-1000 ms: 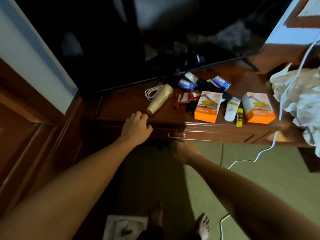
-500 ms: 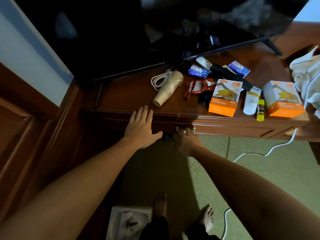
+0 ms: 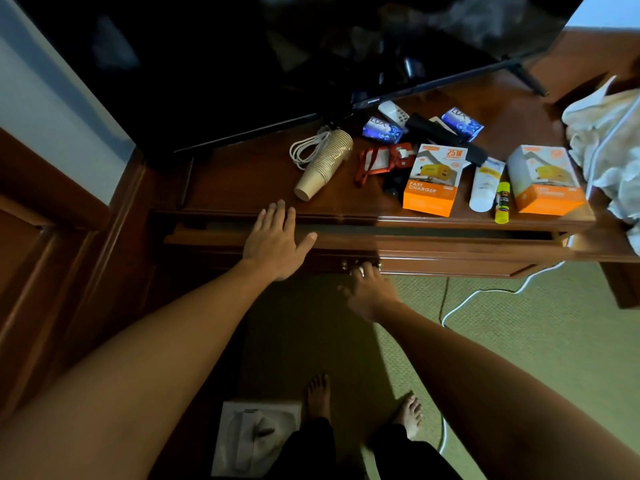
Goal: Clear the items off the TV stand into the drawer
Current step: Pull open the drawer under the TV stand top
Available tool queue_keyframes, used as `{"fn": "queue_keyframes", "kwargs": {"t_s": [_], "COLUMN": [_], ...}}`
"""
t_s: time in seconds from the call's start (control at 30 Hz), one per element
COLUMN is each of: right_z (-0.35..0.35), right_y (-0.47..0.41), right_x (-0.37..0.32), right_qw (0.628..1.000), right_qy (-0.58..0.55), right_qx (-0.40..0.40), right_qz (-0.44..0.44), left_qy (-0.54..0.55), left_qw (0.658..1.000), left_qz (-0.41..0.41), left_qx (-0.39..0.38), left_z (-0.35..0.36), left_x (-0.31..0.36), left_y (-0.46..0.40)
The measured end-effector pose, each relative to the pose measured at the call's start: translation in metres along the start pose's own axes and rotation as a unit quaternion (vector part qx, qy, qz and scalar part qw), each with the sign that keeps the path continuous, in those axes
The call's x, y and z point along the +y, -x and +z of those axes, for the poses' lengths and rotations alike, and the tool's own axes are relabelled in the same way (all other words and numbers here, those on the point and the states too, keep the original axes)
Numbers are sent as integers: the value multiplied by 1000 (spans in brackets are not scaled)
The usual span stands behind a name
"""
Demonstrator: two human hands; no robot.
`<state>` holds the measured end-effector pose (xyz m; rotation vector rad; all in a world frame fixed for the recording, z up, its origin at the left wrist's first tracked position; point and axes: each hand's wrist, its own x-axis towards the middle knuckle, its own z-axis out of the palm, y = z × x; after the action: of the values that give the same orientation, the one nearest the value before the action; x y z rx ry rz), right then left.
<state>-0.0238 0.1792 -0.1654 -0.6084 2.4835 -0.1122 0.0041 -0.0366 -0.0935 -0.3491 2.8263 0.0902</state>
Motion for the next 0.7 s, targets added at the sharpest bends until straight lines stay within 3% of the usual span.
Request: {"fn": "queue_keyframes", "kwargs": {"t_s": [0.3, 0.7], "right_z": [20, 38], "right_y": [43, 86], "right_x": [-5, -11], "right_qw": [999, 996], "right_qy": [12, 14], "right_qx": [-40, -84], "right_qz": [-2, 6], "left_qy": [31, 37], "left_qw": [999, 998], "left_qz": [-21, 24], "left_qx": [-19, -39], "left_z": [-3, 5], "left_x": [8, 20], "left_y": [16, 50]}}
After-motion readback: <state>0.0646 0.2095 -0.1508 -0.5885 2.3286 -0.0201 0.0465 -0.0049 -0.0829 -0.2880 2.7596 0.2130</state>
